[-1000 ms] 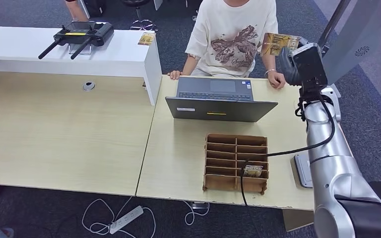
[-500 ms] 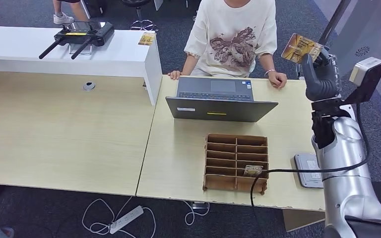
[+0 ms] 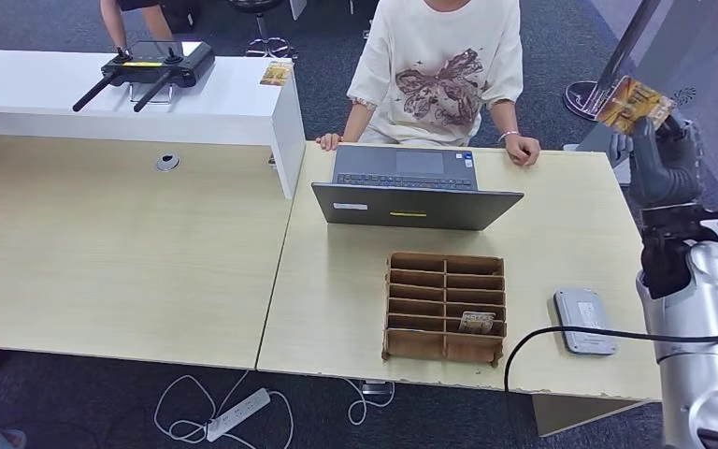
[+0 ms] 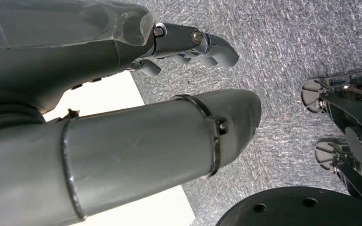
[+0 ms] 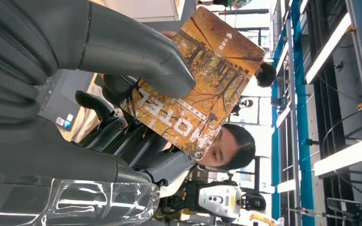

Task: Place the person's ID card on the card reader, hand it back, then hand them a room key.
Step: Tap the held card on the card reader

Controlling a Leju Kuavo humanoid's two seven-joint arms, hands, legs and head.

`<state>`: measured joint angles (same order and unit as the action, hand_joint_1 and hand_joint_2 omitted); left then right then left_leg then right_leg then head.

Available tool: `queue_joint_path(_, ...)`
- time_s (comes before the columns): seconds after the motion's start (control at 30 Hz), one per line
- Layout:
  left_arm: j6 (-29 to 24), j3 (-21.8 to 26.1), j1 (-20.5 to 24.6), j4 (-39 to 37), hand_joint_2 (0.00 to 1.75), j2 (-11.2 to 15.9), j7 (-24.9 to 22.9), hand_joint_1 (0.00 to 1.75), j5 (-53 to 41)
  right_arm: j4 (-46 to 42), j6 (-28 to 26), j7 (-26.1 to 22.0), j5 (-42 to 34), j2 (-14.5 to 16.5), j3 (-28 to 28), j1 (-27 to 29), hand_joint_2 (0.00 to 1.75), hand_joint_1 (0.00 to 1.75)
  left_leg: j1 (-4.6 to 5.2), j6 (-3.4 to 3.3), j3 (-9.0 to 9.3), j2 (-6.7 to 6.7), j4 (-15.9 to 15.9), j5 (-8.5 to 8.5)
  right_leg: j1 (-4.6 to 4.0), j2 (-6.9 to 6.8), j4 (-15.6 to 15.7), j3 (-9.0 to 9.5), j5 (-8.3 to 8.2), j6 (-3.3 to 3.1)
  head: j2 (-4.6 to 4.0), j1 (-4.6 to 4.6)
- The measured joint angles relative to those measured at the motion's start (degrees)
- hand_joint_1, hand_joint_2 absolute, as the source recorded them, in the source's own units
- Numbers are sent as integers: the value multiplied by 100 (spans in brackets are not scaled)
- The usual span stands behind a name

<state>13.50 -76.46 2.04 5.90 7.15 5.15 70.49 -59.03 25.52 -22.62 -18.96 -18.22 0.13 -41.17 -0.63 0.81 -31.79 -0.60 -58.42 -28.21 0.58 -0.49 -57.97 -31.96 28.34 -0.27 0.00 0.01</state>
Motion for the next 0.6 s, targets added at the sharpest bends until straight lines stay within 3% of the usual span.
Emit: queue_joint_path(0.6, 3, 3, 0, 0, 0, -2, 13, 0, 82, -1121, -551, -92, 55, -151, -2, 1110, 175, 175, -1, 0, 0, 0, 0, 0, -1, 1, -1, 0, 0, 0, 0, 0)
